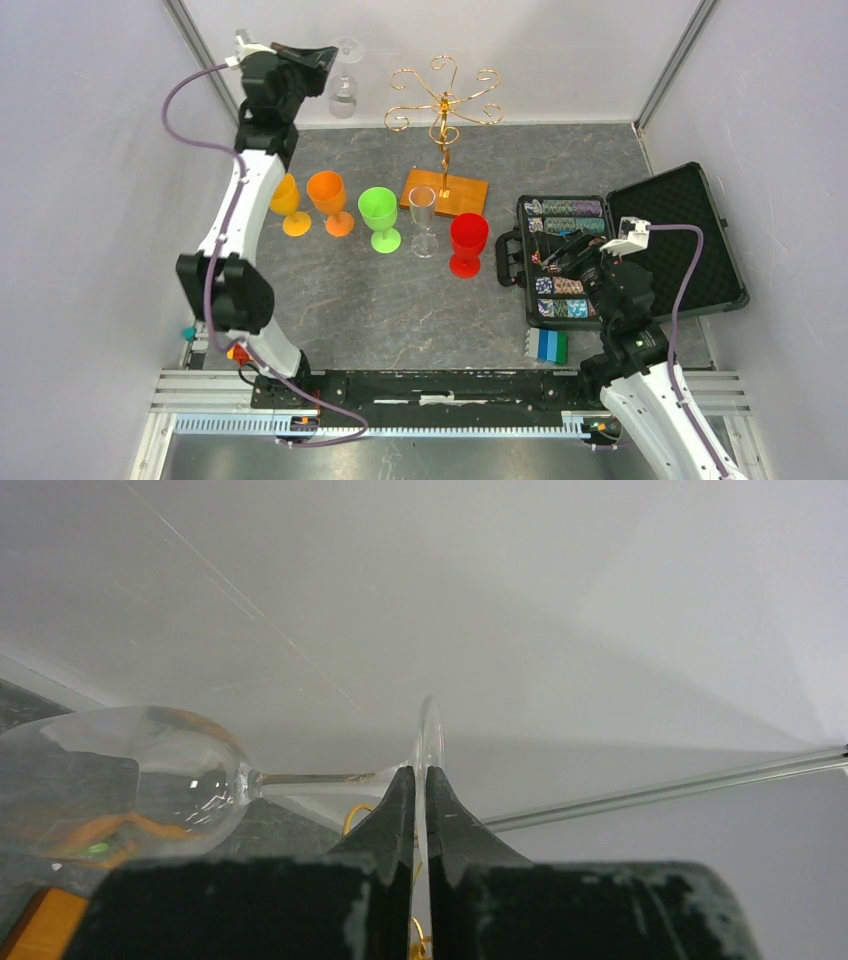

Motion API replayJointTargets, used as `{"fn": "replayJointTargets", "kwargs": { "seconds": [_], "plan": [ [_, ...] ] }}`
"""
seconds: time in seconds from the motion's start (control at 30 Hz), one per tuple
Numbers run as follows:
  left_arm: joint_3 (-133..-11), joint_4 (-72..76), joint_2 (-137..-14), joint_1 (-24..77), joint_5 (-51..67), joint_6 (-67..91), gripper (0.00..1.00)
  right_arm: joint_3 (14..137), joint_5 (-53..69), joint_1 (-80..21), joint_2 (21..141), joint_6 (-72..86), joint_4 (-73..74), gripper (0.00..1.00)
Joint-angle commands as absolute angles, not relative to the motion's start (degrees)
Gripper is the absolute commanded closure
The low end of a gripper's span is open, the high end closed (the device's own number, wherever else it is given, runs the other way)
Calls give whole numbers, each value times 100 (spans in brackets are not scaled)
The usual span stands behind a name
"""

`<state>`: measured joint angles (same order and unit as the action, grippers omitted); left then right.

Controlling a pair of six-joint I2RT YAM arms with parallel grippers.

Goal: Take the wine glass off the wine glass rack

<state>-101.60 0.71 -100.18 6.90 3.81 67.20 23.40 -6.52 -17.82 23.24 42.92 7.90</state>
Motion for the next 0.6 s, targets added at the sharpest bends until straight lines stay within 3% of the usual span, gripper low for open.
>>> {"fn": "replayJointTargets", "kwargs": {
  "seconds": [0.0,0.13,0.33,0.57],
  "plan": [
    [-9541,377,-8743,432,947,6615,98,2314,139,-1771,2502,3909,-241,3],
    [-8388,654,-7744,293,977,6750,98,2348,1125,-1762,2838,3636,-990,4],
    [-7812,99,-6641,289,1516,6736,98,2496,2372,-1841,3337,3617,-1965,6],
    [-6923,-741,-5274,286,2183,6805,98,2573,2507,-2803,3823,3413,-3565,5]
  ]
}}
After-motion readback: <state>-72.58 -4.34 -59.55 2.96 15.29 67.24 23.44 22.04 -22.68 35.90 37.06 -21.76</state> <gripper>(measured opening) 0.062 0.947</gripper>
